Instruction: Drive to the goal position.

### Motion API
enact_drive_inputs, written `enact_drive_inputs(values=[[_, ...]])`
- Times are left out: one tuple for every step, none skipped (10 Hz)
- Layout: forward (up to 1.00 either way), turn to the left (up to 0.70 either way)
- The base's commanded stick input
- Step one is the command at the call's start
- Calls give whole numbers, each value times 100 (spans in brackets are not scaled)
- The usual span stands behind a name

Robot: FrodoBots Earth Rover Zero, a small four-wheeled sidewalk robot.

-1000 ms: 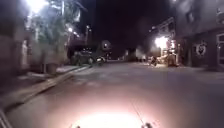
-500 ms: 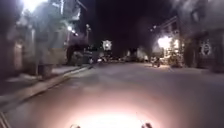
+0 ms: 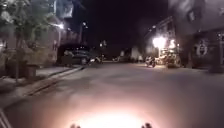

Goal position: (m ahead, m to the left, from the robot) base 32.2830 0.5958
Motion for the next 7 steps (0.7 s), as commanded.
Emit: enact_drive_inputs(values=[[85,0],[85,0],[85,0],[85,0],[85,0],[85,0],[85,0]])
